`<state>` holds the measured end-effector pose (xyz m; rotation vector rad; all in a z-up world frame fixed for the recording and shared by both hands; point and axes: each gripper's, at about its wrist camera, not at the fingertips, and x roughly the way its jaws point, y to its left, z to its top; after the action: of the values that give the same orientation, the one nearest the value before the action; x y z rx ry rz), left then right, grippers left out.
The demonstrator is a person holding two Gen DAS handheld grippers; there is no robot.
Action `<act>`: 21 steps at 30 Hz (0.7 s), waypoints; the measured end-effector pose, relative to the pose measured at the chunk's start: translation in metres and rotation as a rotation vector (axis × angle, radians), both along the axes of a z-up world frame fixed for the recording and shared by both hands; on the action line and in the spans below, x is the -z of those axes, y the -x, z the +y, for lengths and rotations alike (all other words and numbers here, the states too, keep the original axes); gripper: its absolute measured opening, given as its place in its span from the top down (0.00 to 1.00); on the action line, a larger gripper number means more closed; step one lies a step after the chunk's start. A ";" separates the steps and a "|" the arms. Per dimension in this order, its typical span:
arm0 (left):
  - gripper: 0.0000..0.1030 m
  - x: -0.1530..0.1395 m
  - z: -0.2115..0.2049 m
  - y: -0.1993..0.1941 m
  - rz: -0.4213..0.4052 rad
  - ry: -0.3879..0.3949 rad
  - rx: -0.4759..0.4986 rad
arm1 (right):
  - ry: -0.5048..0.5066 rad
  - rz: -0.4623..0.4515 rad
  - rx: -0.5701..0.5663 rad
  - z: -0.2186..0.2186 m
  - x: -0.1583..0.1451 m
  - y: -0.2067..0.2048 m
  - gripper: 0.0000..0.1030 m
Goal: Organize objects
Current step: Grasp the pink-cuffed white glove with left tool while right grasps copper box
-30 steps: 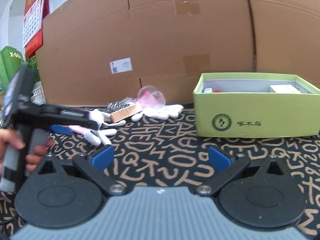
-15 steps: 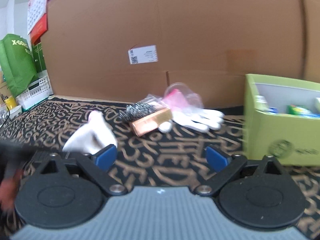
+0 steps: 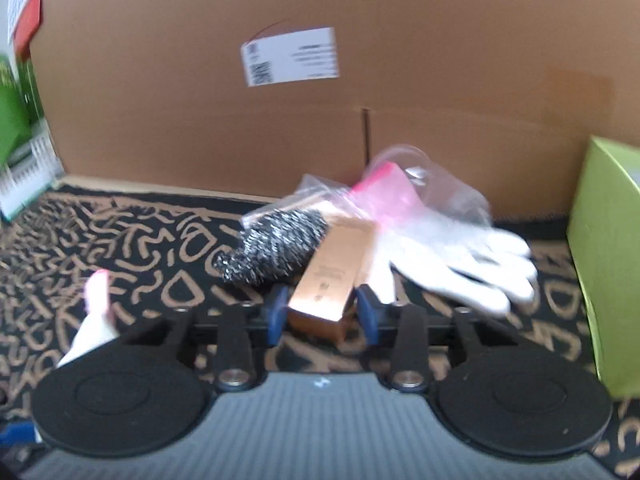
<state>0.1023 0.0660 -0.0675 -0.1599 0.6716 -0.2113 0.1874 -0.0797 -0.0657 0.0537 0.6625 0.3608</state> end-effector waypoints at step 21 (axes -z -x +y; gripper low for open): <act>0.47 -0.016 -0.080 0.043 -0.069 -0.080 0.158 | 0.076 -0.032 -0.008 -0.118 -0.011 0.165 0.57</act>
<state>0.0593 -0.0141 -0.0517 -0.0223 0.6233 -0.3393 0.0220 -0.1973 -0.0544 -0.0272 0.6442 0.3435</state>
